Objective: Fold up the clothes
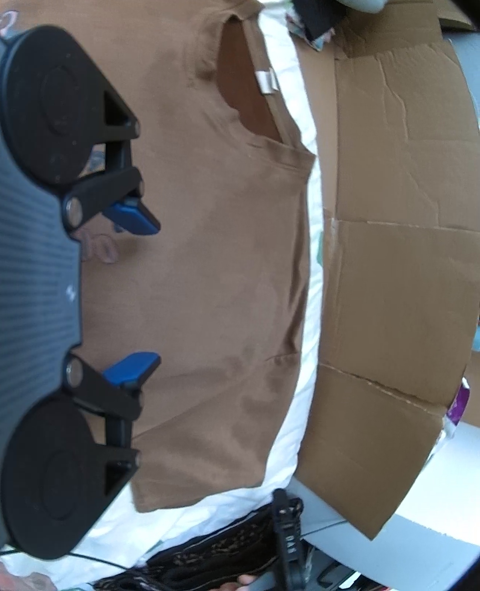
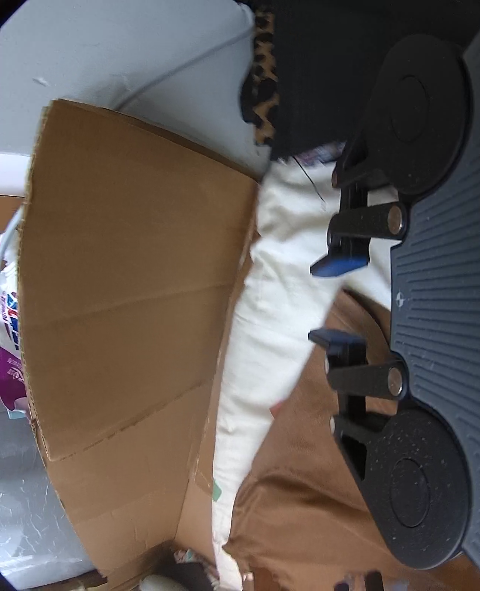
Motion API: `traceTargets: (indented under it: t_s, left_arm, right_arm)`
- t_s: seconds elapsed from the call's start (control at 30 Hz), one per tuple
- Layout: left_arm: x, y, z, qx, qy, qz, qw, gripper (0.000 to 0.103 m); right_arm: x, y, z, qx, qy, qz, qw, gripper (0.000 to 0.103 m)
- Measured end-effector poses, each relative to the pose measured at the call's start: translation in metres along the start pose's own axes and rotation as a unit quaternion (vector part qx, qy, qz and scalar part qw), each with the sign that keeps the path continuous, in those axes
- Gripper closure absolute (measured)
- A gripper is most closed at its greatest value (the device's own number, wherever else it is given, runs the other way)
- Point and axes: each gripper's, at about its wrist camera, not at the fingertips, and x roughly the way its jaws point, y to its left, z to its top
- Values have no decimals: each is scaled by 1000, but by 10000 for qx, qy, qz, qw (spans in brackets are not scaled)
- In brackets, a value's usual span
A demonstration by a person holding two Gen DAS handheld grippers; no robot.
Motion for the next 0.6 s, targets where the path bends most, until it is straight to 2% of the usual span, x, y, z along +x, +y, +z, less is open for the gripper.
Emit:
traceTargets:
  t_s: [0.23,0.37,0.43,0.6]
  left_arm:
    - [5,-6,11,21,-136,-91,9999,30]
    - [8,-7,8,-1,-70,-118,9999,30]
    - [9,-7,5,7,-29,-110,9999,30]
    - [11,-4,1,-38,25,-107,9999,30]
  right_arm:
    - [11,4,-15,546,370,-10,9978,63]
    - [15,-2,-24,974,496,328,9935,63]
    - [19,-3,-26,998,420,496,9929,63]
    - [31,0,-30,975,442,455,9932,63]
